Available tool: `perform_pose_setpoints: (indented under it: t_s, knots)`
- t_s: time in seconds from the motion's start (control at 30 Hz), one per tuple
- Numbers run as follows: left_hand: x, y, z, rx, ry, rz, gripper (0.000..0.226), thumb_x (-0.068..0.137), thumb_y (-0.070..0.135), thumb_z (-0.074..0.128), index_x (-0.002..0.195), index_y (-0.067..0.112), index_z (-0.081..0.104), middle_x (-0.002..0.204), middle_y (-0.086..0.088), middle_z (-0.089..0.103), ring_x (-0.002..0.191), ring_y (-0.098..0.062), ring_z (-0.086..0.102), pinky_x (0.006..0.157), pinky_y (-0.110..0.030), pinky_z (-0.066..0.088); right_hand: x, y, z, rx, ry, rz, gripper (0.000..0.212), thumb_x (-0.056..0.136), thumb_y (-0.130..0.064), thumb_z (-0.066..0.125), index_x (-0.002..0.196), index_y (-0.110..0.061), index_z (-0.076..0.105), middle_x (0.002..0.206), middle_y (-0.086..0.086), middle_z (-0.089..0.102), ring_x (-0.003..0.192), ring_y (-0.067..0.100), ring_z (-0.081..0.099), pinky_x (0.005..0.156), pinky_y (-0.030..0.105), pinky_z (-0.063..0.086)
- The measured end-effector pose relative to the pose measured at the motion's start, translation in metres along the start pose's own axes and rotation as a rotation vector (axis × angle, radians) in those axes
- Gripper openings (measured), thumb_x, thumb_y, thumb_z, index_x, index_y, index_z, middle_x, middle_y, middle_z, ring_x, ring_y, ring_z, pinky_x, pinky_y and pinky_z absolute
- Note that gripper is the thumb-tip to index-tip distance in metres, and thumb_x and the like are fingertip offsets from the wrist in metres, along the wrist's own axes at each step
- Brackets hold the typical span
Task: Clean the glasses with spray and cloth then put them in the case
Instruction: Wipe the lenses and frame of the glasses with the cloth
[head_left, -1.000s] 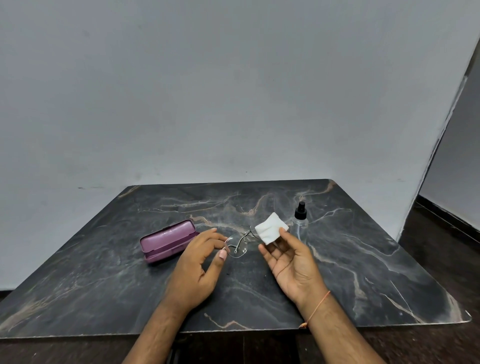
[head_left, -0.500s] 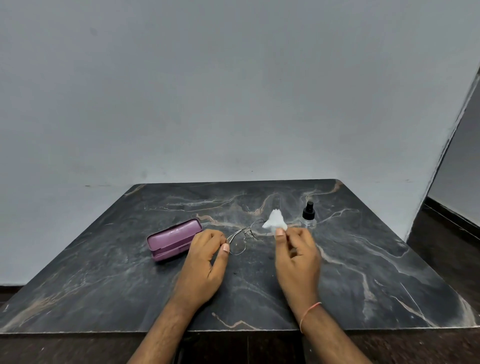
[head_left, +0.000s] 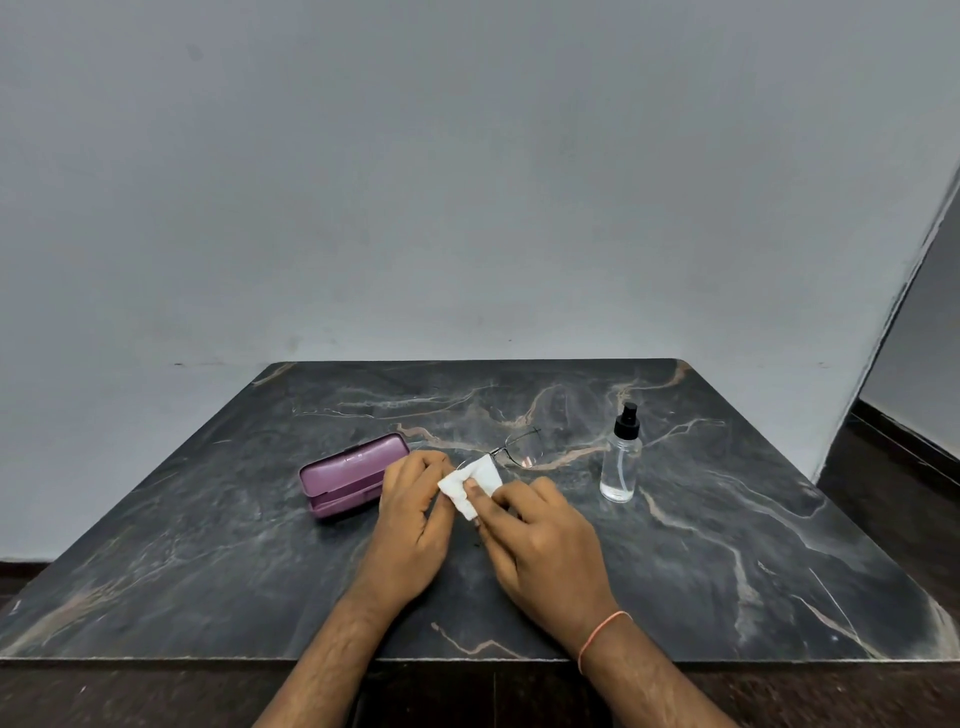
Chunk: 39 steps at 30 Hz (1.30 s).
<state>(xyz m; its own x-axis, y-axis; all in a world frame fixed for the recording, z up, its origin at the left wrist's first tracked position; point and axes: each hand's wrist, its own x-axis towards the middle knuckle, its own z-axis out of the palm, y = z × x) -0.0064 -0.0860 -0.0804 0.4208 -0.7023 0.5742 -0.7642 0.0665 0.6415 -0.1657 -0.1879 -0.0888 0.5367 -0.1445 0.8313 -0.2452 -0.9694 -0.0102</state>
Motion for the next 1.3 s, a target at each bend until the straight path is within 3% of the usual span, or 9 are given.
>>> perform_pose_setpoints:
  t_s: [0.1, 0.2, 0.43, 0.6, 0.83, 0.97, 1.07, 1.17, 1.3]
  knots:
    - [-0.0006, -0.0013, 0.0010, 0.005, -0.023, 0.003, 0.032, 0.109, 0.046, 0.038, 0.105, 0.029, 0.065, 0.111, 0.011, 0.058, 0.115, -0.019, 0.051, 0.104, -0.034, 0.042, 0.0015, 0.0020, 0.0005, -0.033, 0.011, 0.095, 0.040, 0.104, -0.030, 0.066, 0.143, -0.026, 0.070, 0.094, -0.009, 0.064, 0.080, 0.018, 0.053, 0.059, 0.031, 0.050]
    - [-0.0010, -0.0014, 0.0017, 0.013, -0.048, 0.004, 0.035, 0.110, 0.047, 0.039, 0.105, 0.027, 0.067, 0.115, 0.010, 0.059, 0.119, -0.022, 0.052, 0.109, -0.042, 0.043, 0.0039, 0.0034, -0.0001, -0.025, 0.032, 0.194, 0.039, 0.104, -0.031, 0.064, 0.141, -0.025, 0.072, 0.091, -0.009, 0.063, 0.079, 0.018, 0.054, 0.057, 0.032, 0.051]
    - [-0.0014, 0.0000, 0.0014, 0.006, -0.028, -0.024, 0.048, 0.106, 0.048, 0.037, 0.119, 0.019, 0.073, 0.119, 0.014, 0.058, 0.120, -0.021, 0.051, 0.109, -0.047, 0.045, 0.0023, -0.0010, -0.0016, 0.004, -0.033, 0.073, 0.043, 0.103, -0.033, 0.065, 0.145, -0.032, 0.068, 0.093, -0.012, 0.064, 0.077, 0.015, 0.053, 0.056, 0.023, 0.043]
    - [-0.0004, 0.0030, 0.0002, 0.003, -0.032, -0.015, 0.038, 0.108, 0.050, 0.035, 0.101, 0.027, 0.064, 0.114, 0.007, 0.058, 0.117, -0.026, 0.052, 0.110, -0.047, 0.042, 0.0053, 0.0022, -0.0028, -0.049, 0.021, 0.239, 0.039, 0.104, -0.036, 0.060, 0.140, -0.028, 0.073, 0.087, -0.009, 0.063, 0.075, 0.019, 0.055, 0.050, 0.035, 0.050]
    - [0.0002, -0.0027, 0.0012, -0.037, 0.016, -0.028, 0.047, 0.104, 0.047, 0.033, 0.112, 0.018, 0.070, 0.118, 0.016, 0.055, 0.120, -0.012, 0.047, 0.105, -0.029, 0.040, 0.0021, -0.0028, -0.0019, -0.003, -0.059, 0.069, 0.044, 0.102, -0.035, 0.066, 0.145, -0.036, 0.068, 0.093, -0.014, 0.065, 0.078, 0.014, 0.053, 0.053, 0.026, 0.046]
    - [0.0015, -0.0015, 0.0000, -0.083, 0.043, -0.060, 0.042, 0.109, 0.049, 0.035, 0.098, 0.022, 0.065, 0.110, 0.008, 0.058, 0.113, -0.019, 0.050, 0.100, -0.015, 0.034, 0.0053, -0.0007, -0.0041, -0.052, -0.007, 0.188, 0.039, 0.103, -0.037, 0.062, 0.141, -0.032, 0.072, 0.088, -0.010, 0.063, 0.076, 0.019, 0.056, 0.050, 0.032, 0.048]
    - [0.0023, -0.0021, -0.0007, -0.088, 0.069, -0.053, 0.042, 0.109, 0.048, 0.035, 0.098, 0.022, 0.065, 0.109, 0.006, 0.059, 0.111, -0.020, 0.052, 0.099, -0.013, 0.033, 0.0051, -0.0010, -0.0041, -0.028, -0.009, 0.165, 0.040, 0.103, -0.035, 0.062, 0.141, -0.030, 0.072, 0.087, -0.009, 0.064, 0.075, 0.019, 0.056, 0.051, 0.033, 0.049]
    - [0.0030, -0.0024, -0.0003, -0.127, 0.101, -0.080, 0.030, 0.107, 0.050, 0.035, 0.098, 0.036, 0.060, 0.110, 0.012, 0.058, 0.111, -0.012, 0.050, 0.098, -0.013, 0.034, 0.0023, -0.0026, -0.0027, -0.011, -0.054, 0.044, 0.042, 0.100, -0.034, 0.066, 0.142, -0.033, 0.070, 0.092, -0.012, 0.065, 0.078, 0.016, 0.054, 0.052, 0.027, 0.046]
    - [0.0039, -0.0053, 0.0011, -0.122, 0.125, -0.065, 0.024, 0.108, 0.050, 0.035, 0.093, 0.044, 0.053, 0.108, 0.013, 0.057, 0.111, -0.018, 0.051, 0.101, -0.012, 0.032, 0.0038, -0.0006, -0.0025, 0.019, -0.006, 0.193, 0.035, 0.102, -0.034, 0.065, 0.136, -0.032, 0.075, 0.088, -0.012, 0.063, 0.077, 0.015, 0.054, 0.055, 0.028, 0.046]
